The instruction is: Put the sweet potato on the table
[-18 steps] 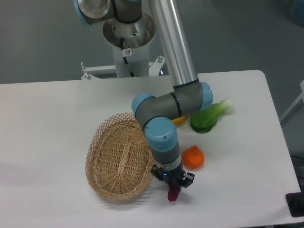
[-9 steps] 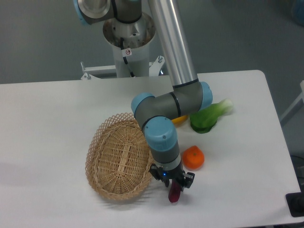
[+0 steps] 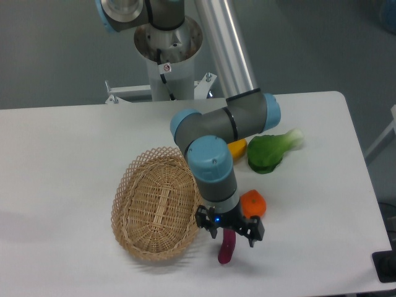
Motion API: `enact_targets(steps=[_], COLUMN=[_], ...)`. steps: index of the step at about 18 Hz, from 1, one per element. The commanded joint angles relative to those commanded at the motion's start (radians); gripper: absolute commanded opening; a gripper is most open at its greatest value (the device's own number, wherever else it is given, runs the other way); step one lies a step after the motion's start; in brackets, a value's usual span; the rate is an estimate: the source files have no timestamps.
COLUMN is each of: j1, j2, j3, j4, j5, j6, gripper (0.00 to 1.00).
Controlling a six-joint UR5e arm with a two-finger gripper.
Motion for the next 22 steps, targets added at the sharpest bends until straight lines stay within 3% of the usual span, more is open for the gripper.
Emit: enact_targets(steps=[3,12,22], j1=[0.044,0.212,0.238], j2=[0.032,0.157,0.153], j3=[0.019,0.02,0.017], j4=[-0.037,-0.296,-0.292], j5=[0.003,-0.014,-0.018], j6=[0.15,0.595,0.635], gripper=[1.0,1.0,1.0])
